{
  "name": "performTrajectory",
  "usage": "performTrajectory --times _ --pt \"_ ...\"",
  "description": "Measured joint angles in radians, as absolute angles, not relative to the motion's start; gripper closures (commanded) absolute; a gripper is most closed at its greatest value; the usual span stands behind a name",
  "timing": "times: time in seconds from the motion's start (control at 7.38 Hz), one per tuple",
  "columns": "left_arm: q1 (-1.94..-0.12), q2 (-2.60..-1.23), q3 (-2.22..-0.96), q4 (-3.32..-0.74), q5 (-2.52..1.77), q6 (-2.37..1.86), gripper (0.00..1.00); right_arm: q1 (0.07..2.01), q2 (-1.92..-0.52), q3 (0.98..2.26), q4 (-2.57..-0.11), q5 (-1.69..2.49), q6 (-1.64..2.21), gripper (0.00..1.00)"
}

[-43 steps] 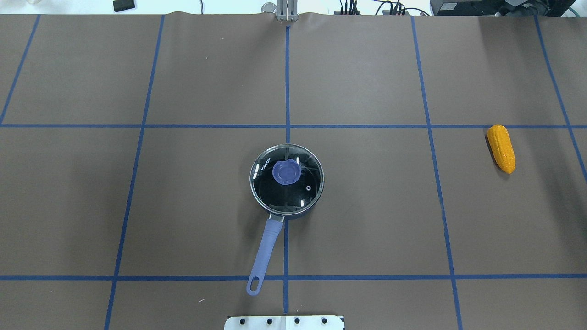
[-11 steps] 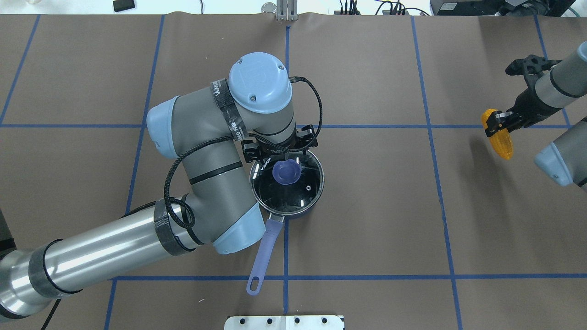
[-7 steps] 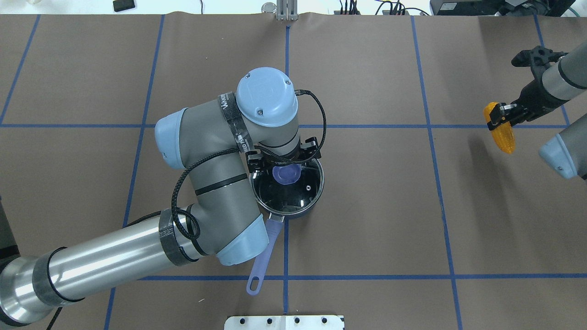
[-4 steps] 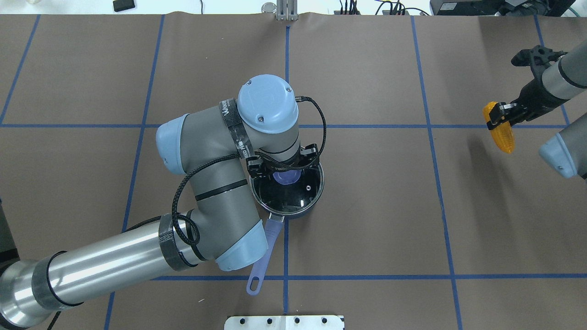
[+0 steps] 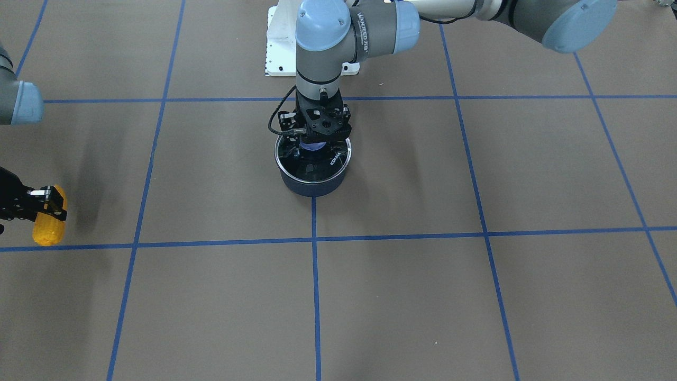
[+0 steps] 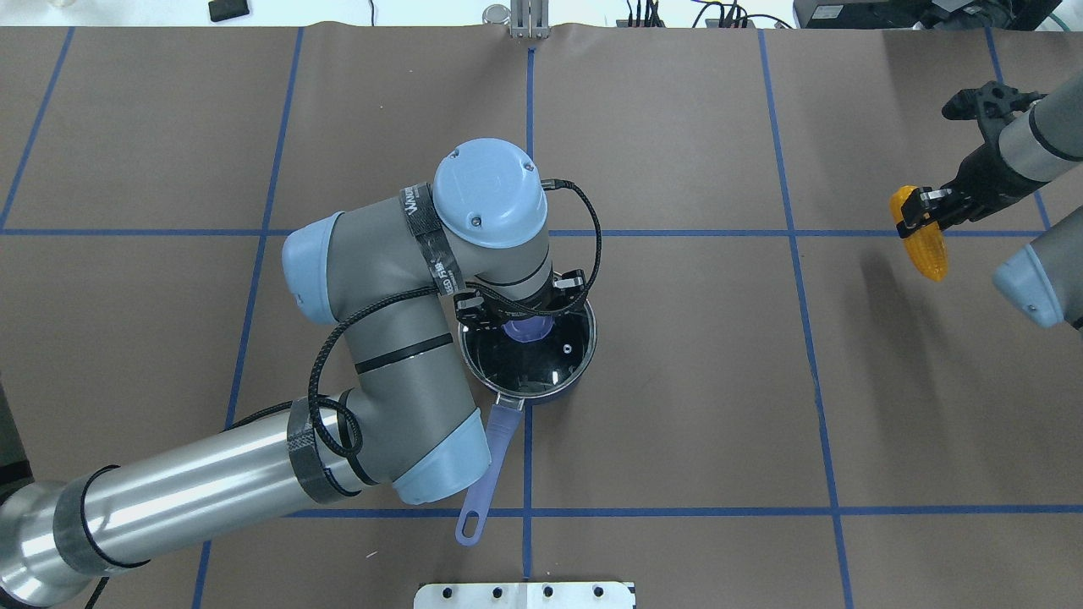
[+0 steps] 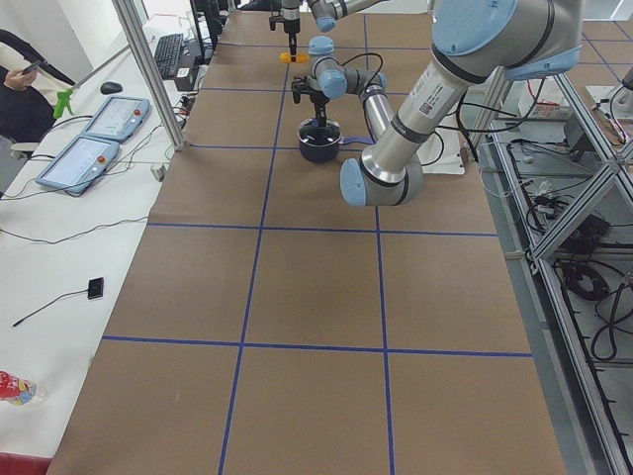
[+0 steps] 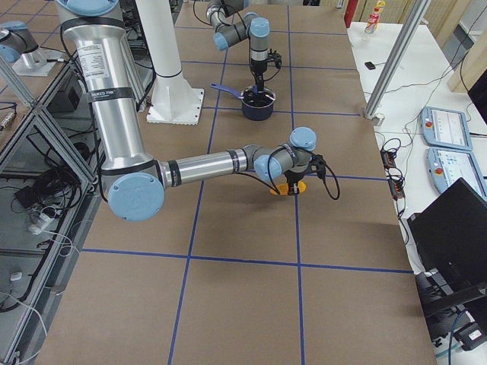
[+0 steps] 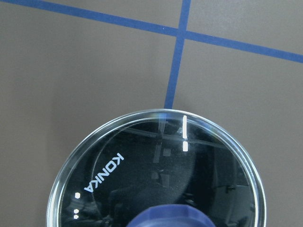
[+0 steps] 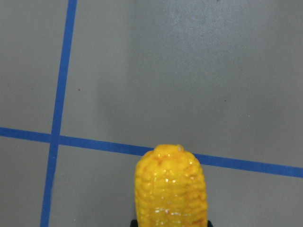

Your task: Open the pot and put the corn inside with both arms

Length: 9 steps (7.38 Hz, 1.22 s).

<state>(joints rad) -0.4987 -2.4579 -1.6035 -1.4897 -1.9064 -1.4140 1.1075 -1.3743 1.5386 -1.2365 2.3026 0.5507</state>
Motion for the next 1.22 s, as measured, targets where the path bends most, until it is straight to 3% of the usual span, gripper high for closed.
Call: performTrajectory --times 0.54,0.81,1.22 --pt "-0.563 -2.422 -1.785 -1.345 -1.964 -1.310 0.48 1.107 -1.326 1.546 -1.249 2.306 0.630 1.00" --pt "-0.667 -2.287 -1.917 -1.303 -2.035 -1.146 0.48 1.083 -1.286 1.592 -1.264 2.314 0.761 1.00" --pt "-0.792 -2.094 -1.975 -1.343 -2.065 -0.894 0.48 0.975 -1.202 1.721 -1.369 2.273 0.984 1.00"
